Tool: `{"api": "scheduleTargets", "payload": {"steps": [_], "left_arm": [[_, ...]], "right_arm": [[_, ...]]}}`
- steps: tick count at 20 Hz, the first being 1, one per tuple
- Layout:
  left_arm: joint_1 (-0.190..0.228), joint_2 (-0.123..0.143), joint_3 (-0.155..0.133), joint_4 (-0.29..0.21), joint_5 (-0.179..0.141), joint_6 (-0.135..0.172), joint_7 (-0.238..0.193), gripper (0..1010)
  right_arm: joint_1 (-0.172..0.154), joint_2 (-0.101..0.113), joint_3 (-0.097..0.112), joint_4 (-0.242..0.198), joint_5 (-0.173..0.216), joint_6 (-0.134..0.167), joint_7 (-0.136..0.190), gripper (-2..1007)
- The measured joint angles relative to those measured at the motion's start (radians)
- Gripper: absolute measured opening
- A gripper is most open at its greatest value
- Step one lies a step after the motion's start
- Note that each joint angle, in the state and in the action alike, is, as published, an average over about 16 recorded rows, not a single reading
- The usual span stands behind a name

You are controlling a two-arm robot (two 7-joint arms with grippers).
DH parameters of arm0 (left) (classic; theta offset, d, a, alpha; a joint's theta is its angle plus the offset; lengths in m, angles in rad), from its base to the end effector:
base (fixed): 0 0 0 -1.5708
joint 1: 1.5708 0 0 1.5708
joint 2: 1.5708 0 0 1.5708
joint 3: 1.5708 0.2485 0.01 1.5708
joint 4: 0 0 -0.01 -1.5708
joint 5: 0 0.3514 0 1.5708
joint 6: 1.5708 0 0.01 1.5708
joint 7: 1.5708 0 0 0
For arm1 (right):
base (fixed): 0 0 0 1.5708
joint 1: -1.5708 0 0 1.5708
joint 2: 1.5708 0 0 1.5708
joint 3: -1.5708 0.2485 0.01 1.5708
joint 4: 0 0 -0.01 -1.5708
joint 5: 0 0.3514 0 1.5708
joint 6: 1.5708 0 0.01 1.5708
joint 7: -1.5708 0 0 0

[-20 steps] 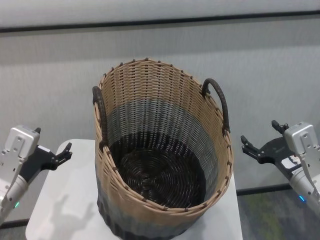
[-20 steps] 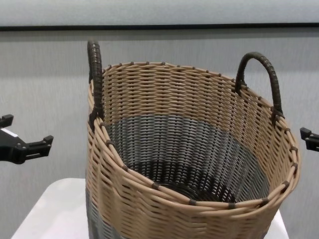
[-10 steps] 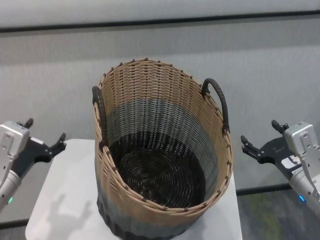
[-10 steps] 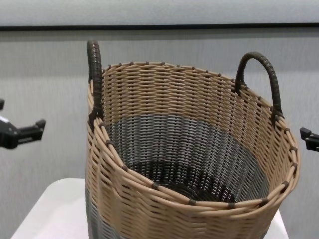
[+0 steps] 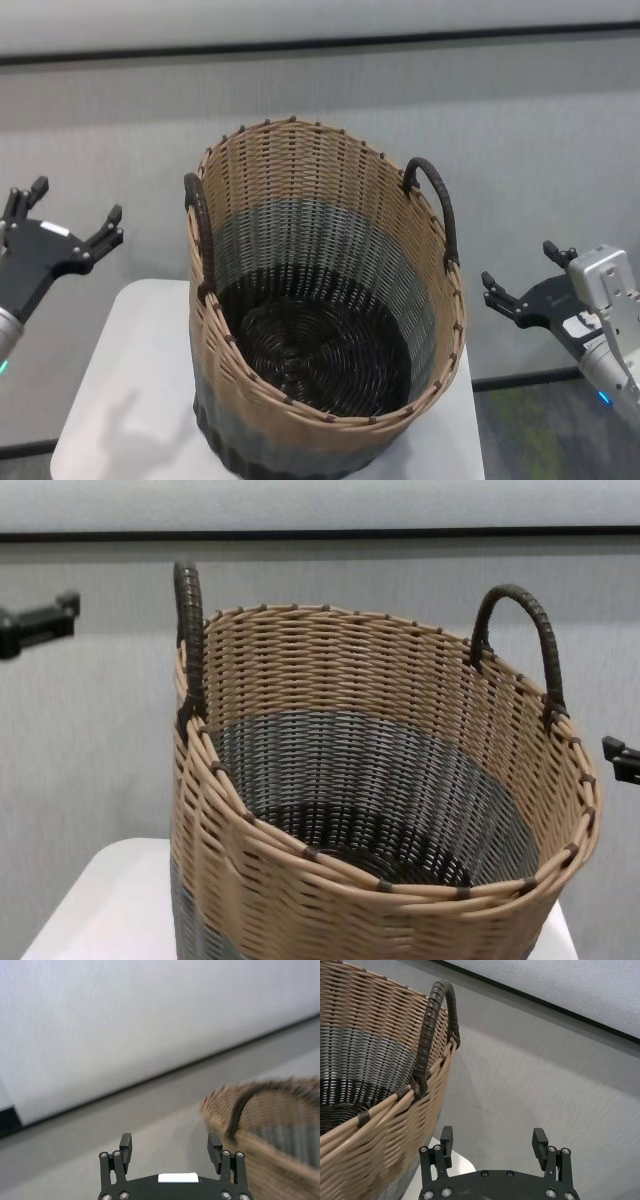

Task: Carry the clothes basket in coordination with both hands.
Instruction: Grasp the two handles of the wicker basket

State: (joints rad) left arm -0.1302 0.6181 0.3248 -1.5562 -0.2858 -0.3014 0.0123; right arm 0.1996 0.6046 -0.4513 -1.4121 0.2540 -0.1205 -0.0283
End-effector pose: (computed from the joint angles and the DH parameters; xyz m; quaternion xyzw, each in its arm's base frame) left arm 0.3852 0.0554 -0.2327 0.0119 -0.2014 0.5784 0.7904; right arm 0.3916 -0.0478 -0.2769 -0.1414 -0.1325 -0.5800 0.7913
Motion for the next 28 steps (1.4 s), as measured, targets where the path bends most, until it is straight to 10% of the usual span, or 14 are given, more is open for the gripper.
{"api": "scheduleTargets", "payload": {"steps": [13,28], "left_arm": [[0.075,0.04,-0.063,-0.162,-0.075,-0.081,-0.114,1002],[0.126,0.131,-0.081,-0.301,-0.293,0.072,-0.327,1002]], "right_arm": [[0.0,0.0,0.0,0.0,0.0,0.0,0.0,1001],[0.0,0.0,0.0,0.0,0.0,0.0,0.0,1001]]}}
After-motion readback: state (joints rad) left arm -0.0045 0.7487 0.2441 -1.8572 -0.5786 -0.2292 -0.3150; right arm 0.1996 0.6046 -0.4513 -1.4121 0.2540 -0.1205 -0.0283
